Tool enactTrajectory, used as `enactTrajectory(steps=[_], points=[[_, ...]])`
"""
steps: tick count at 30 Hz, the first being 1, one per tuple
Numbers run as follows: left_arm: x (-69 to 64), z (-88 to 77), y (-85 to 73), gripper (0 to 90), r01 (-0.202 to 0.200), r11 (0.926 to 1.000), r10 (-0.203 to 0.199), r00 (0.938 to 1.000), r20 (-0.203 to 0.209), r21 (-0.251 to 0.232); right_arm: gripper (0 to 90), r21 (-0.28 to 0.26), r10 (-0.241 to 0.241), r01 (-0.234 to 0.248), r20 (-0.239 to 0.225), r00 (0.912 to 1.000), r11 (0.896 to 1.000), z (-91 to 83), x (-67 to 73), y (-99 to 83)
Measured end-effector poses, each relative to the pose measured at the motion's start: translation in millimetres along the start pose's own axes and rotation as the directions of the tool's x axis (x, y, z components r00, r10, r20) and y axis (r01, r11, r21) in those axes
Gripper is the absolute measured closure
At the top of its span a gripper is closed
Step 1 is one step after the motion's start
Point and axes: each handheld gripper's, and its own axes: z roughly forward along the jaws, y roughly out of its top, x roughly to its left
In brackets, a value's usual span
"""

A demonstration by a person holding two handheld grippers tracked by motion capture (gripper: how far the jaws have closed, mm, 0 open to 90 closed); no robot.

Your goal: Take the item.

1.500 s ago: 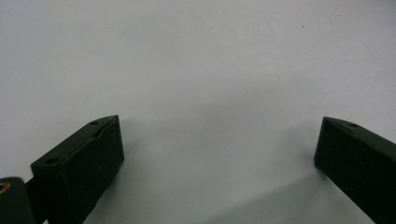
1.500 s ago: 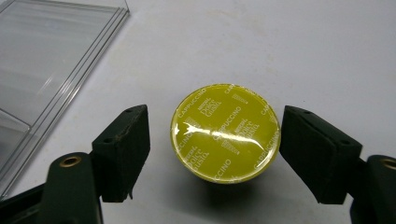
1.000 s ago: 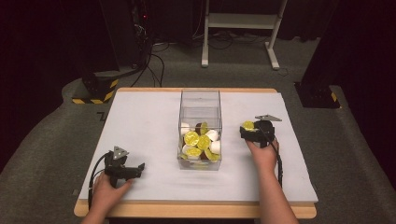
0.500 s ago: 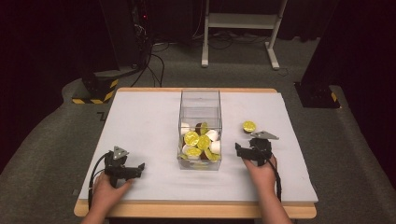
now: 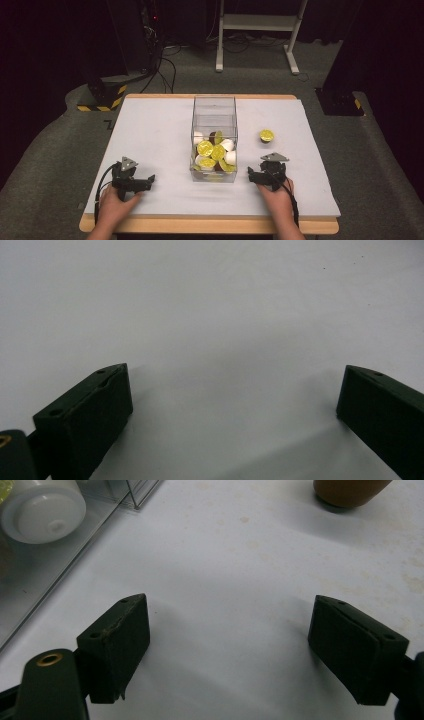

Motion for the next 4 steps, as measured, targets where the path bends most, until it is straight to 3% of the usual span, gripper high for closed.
enactTrajectory(steps=[4], points=[[-0.1, 0.1, -0.1, 1.5, 0.001, 1.0000, -0.001, 1.0000, 0.001, -0.001, 16.7, -0.001, 0.004, -0.004, -0.007, 1.0000, 1.000, 0.2, -1.1, -0.2]])
